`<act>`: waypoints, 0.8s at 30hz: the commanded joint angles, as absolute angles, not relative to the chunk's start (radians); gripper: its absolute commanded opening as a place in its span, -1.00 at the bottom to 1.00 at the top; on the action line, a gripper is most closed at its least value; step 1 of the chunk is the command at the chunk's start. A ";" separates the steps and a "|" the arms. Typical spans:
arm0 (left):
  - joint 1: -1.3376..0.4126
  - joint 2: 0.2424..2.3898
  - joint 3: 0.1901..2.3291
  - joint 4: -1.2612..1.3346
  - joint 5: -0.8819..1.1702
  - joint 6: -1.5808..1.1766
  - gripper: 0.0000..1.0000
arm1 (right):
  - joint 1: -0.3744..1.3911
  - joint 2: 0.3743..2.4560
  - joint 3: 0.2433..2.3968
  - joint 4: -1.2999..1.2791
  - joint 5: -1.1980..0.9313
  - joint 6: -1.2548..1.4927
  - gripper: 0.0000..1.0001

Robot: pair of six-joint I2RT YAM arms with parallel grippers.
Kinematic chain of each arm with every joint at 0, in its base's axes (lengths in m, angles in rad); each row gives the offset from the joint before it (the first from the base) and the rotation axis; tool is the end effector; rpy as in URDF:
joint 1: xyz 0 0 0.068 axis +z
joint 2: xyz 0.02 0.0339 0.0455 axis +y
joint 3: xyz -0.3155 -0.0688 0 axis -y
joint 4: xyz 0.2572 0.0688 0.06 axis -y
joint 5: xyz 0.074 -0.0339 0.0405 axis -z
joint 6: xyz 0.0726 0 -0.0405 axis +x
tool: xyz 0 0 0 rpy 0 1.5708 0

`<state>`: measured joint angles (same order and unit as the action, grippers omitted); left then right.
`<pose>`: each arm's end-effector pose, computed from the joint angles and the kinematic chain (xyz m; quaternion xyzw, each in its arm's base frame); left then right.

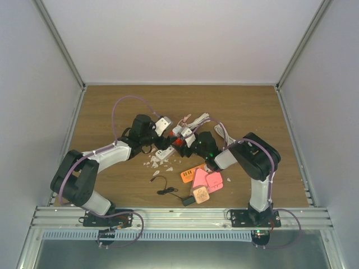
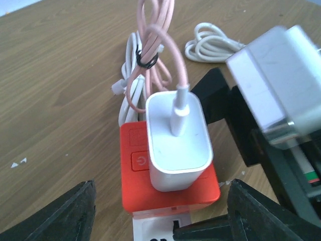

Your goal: Pull the plug off the socket

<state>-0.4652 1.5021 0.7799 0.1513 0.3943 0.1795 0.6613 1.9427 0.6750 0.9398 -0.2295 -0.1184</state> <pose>0.3000 -0.1818 0.2270 0.3617 0.7865 -0.2371 0.4408 0.3100 0.2622 0.1333 -0.3686 0.7218 0.2448 0.5322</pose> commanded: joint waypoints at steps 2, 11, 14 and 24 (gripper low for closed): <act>-0.472 1.547 0.788 0.247 0.363 0.163 0.41 | 0.663 1.919 0.667 0.948 -0.219 -0.104 0.57; -0.495 1.589 0.821 0.275 0.338 0.161 0.25 | 0.663 1.932 0.673 0.954 -0.196 -0.083 0.31; -0.498 1.586 0.819 0.284 0.327 0.154 0.19 | 0.663 1.934 0.670 0.956 -0.187 -0.087 0.28; -0.498 1.572 0.818 0.313 0.322 0.155 -0.12 | 0.663 1.944 0.679 0.929 -0.171 -0.085 0.10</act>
<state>-0.4953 1.5829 0.7979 0.2226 0.3408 0.1646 0.6617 1.9427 0.6746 0.9386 -0.1967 -0.0788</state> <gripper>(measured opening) 0.464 0.666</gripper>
